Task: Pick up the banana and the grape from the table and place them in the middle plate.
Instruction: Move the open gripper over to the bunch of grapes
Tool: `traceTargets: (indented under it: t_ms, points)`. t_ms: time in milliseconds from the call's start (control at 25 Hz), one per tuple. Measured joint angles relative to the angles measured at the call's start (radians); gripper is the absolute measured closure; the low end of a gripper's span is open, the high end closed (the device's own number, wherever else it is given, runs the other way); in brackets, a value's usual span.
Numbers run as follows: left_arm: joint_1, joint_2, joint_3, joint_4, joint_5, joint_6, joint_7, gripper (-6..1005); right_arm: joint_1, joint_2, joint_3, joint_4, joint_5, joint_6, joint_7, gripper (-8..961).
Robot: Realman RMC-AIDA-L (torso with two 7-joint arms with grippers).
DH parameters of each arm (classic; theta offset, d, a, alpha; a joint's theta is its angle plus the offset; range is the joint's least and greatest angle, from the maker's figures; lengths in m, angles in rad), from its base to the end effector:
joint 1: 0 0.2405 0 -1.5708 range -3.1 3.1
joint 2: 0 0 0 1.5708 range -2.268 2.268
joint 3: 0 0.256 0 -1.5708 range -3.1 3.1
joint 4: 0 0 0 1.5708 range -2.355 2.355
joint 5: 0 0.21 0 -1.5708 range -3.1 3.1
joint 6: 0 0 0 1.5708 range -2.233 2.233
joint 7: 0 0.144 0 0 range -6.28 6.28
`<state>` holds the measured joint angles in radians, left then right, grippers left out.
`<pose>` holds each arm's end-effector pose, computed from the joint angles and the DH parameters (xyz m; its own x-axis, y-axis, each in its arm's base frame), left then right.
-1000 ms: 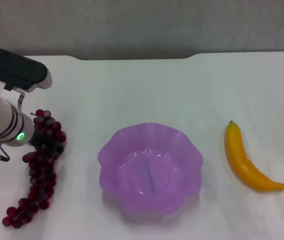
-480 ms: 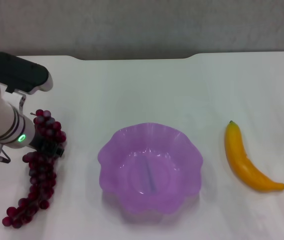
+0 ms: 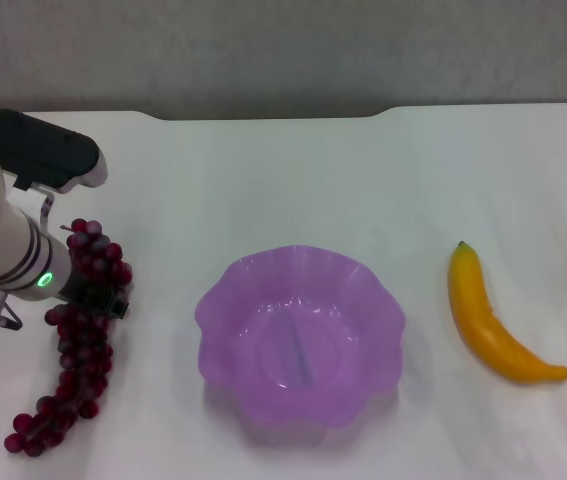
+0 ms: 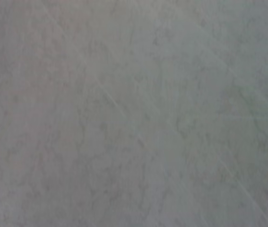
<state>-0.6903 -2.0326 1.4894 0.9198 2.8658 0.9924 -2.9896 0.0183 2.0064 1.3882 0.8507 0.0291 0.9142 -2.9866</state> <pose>-0.2516 0.4172 -0.0103 0.5672 0.8221 0.0494 0.5494 -0.3330 -0.7664 0.3055 0.3004 0.0395 0.7865 0.1737 -0.5927 -0.5612 -0.1998 -0.8032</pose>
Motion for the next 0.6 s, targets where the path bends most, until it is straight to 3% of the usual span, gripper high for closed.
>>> traceTargets:
  t_ms: [600]
  points:
    - [-0.014, -0.001, 0.000, -0.022, -0.002, -0.014, 0.000, 346, 0.000, 0.000, 0.000, 0.002, 0.000, 0.000, 0.000, 117]
